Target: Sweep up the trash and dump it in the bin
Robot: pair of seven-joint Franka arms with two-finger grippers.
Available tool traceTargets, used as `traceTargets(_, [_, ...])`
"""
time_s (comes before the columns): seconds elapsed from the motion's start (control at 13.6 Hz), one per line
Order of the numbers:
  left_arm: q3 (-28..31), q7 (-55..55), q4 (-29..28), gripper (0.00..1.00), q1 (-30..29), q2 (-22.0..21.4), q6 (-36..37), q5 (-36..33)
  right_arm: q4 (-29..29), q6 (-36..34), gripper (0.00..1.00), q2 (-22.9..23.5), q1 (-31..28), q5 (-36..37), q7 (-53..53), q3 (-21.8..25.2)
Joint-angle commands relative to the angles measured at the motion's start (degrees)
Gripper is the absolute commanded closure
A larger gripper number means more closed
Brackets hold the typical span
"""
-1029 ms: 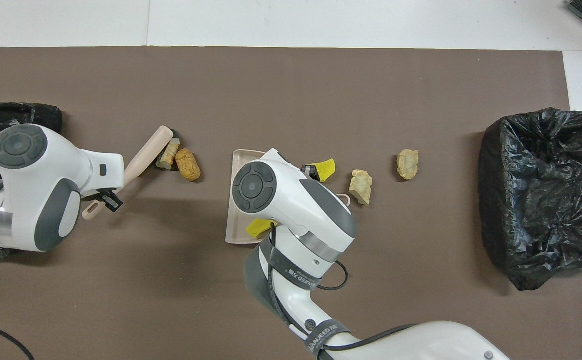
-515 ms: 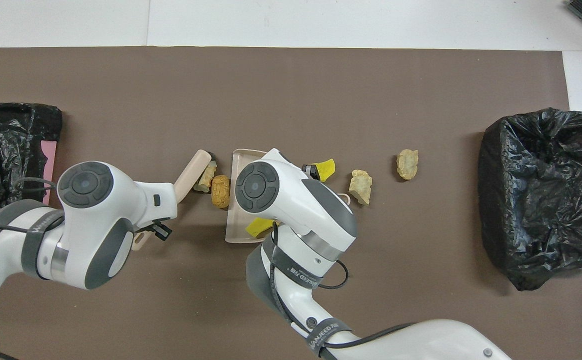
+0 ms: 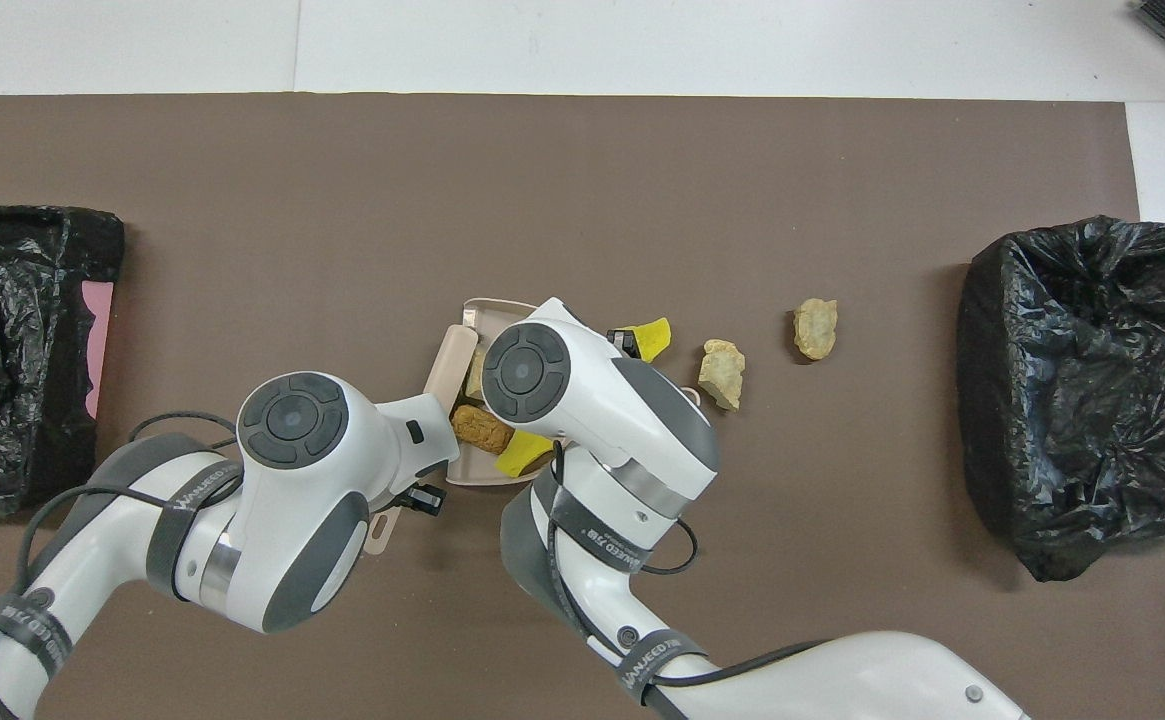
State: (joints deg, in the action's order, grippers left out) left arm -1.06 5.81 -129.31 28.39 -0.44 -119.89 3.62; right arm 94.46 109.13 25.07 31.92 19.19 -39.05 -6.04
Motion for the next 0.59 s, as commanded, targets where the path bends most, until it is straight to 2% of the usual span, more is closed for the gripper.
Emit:
traceTargets(0.0, [0.89, 7.35, 1.08, 1.00, 1.85, -0.18, 1.50, 2.53, 0.55, 0.56, 1.00, -0.29, -1.50, -1.00, -1.56, -0.47])
traceTargets(0.15, [0.80, 15.16, 3.35, 1.00, 2.72, -0.18, 2.55, 2.62, 0.55, 0.56, 1.00, -0.46, -2.30, -0.99, -2.34, -0.47])
traceTargets(0.51, [1.32, 16.87, 4.15, 1.00, 1.76, -0.79, 6.24, 3.50, 0.55, 0.73, 1.00, -0.55, -3.44, -1.17, -3.66, -0.47])
